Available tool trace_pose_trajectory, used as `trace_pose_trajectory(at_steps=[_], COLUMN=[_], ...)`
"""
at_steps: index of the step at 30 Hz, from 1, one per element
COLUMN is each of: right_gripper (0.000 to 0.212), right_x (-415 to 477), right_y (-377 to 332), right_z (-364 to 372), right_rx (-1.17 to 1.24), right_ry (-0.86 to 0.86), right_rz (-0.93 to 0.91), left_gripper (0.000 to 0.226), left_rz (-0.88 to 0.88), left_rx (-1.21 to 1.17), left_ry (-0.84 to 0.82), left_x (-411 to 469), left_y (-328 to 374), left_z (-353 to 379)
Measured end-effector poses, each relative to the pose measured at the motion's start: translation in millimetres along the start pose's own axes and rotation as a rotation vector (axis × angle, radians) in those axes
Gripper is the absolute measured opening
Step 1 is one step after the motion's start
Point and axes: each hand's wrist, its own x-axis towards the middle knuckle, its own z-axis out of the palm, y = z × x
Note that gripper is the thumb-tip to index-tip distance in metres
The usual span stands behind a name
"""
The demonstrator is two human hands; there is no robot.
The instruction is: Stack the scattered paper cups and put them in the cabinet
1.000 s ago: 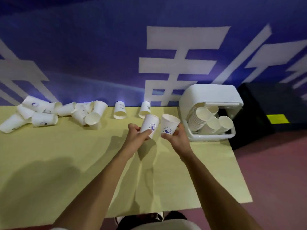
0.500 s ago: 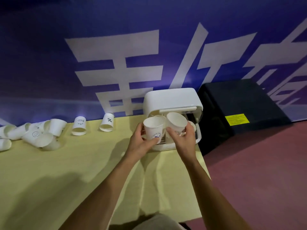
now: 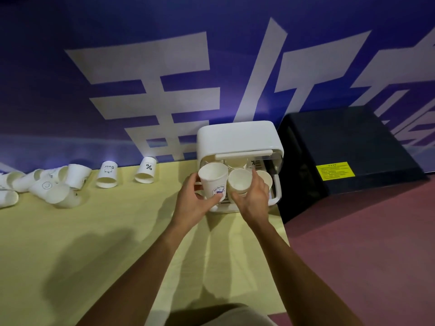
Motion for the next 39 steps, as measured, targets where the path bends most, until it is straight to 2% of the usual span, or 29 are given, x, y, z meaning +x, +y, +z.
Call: trace_pose_trajectory(at_steps=[3,6,8,10,12,15,17,22,25,28,33,39], right_gripper=[0.085,0.052,0.039,0.043,0.058,0.079,0.083,0.072,0.063,0.063,0.07,0.07], right_x=[-2,-9,-14,-19,-23,-25,-23,-16,-13,-11,-10,0], right_y=[2,-3,-14,-25,-35,-46,-50,-48,-42,-35,-26,-18], right_z=[-3,-13,-21,-27,-32,-36,-38,-44,-50,-45,-24,-14], right_rx=[-0.008,0.126,0.252,0.351,0.395,0.39,0.38,0.304,0.354,0.332,0.204,0.016], right_ry=[0.036,0.126,0.095,0.029,-0.043,-0.104,-0.108,-0.105,0.051,0.164,0.075,0.111], right_rz=[-0.011,-0.038,-0.018,-0.012,-0.017,-0.014,-0.01,-0.07,-0.061,-0.065,-0.081,-0.091], left_gripper=[0.062,0.068,0.068,0.067,0.066,0.066,0.068,0.076,0.073,0.068,0.062,0.06], left_rz=[0.036,0.07,0.082,0.103,0.142,0.188,0.192,0.19,0.161,0.143,0.13,0.096], left_rx=[0.039,0.088,0.1,0.102,0.118,0.149,0.145,0.138,0.115,0.113,0.115,0.121], left_ry=[-0.036,-0.106,-0.121,-0.123,-0.134,-0.165,-0.17,-0.17,-0.147,-0.124,-0.096,-0.116], left_x=[-1,-1,-1,0,2,7,10,15,15,16,17,14], left_y=[-2,-7,-9,-8,-6,-5,-5,-5,-10,-17,-20,-21], left_z=[0,1,3,4,7,9,11,10,8,3,-2,-7])
